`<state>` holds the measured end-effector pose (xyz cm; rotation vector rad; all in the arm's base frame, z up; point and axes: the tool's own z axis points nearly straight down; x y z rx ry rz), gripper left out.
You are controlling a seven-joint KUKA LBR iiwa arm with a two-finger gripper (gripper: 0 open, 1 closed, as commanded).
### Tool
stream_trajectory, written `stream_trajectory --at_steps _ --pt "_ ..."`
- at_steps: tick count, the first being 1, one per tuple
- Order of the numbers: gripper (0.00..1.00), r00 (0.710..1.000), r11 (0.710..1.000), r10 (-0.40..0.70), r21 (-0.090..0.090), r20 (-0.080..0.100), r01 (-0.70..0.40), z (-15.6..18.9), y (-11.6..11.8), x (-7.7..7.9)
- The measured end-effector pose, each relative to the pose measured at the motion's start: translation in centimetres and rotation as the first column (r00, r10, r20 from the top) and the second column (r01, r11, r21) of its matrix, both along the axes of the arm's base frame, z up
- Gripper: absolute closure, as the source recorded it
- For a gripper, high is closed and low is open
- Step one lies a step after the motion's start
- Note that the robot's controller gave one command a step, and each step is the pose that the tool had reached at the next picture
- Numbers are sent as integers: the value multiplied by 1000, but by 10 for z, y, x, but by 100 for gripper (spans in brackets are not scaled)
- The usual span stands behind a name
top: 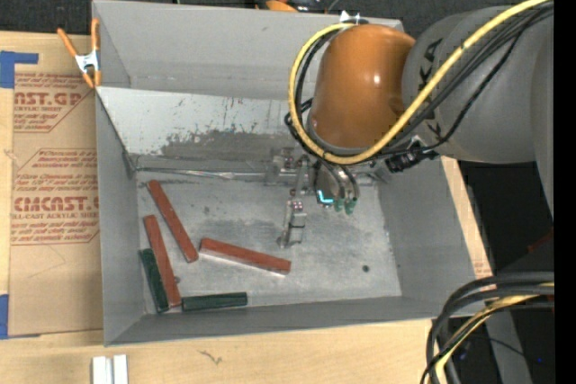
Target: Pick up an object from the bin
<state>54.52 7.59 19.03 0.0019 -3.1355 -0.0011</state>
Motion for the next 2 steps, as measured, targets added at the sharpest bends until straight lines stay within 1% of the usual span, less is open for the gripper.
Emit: stream_trajectory --at_steps 1,2 --pt "0 922 922 387 1 2 -387 -101 24 -52" --pt "0 972 972 235 1 9 -235 -120 38 -37"
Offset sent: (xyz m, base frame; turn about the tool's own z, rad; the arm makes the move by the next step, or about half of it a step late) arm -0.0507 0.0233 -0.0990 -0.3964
